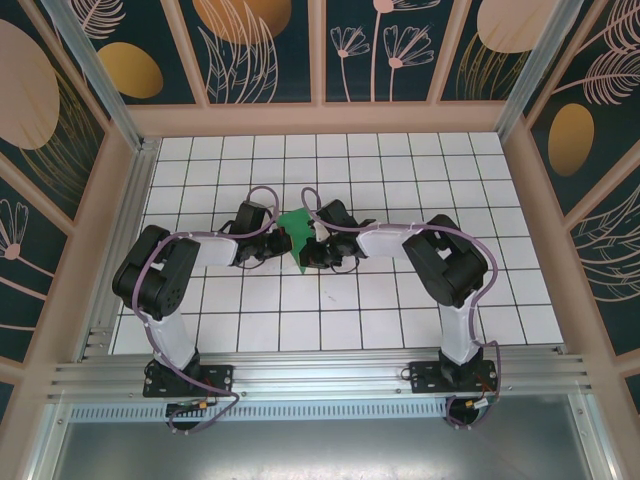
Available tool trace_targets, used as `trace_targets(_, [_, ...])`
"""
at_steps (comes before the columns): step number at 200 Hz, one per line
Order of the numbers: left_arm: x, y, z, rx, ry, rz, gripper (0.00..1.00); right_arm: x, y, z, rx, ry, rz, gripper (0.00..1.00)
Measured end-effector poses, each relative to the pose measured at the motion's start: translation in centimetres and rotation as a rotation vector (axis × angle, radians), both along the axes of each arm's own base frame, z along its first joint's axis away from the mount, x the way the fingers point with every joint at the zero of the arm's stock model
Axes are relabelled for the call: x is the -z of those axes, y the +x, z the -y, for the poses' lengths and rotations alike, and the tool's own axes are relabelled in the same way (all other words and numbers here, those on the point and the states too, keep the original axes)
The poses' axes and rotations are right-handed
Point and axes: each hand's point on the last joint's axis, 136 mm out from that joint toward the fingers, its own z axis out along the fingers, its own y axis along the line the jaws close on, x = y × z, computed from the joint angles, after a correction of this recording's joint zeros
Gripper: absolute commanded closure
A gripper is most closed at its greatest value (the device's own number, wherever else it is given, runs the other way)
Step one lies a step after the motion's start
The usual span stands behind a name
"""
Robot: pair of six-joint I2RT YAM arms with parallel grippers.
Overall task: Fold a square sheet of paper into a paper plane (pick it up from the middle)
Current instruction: Third fold the triangle at the center of the table.
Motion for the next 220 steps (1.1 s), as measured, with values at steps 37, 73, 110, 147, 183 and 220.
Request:
trace_targets(37, [-0.3,0.5,0.1,-0.007,0.015,0.013,0.85,0.6,0.0,0.3,0.021,-0.021,-0.020,0.89])
trace_targets(73, [-0.5,1.2,-0.8,-0.051,0.060,0.042,0.77,0.7,-0.1,0.3,0.023,-0.023,-0.024,0.90])
trace_targets(110, [-3.0,1.4,-1.4,-0.087,0.052,0.106,0.77,0.7,-0.1,0.3,0.025,-0.023,-0.027,0.90])
trace_targets(147, [-4.9,0.7,-0.3,-0.057,-0.048,0.144,0.84,0.7,-0.1,0.3,0.025,-0.024,-0.029,0.90])
trace_targets(183, [-4.6,-0.7,1.1,-0.003,-0.085,0.122,0.88,0.8,-0.1,0.3,0.025,-0.027,-0.032,0.90])
trace_targets(220, [-3.7,-1.1,2.0,0.016,-0.099,0.099,0.88,0.8,0.0,0.2,0.024,-0.036,-0.041,0.90])
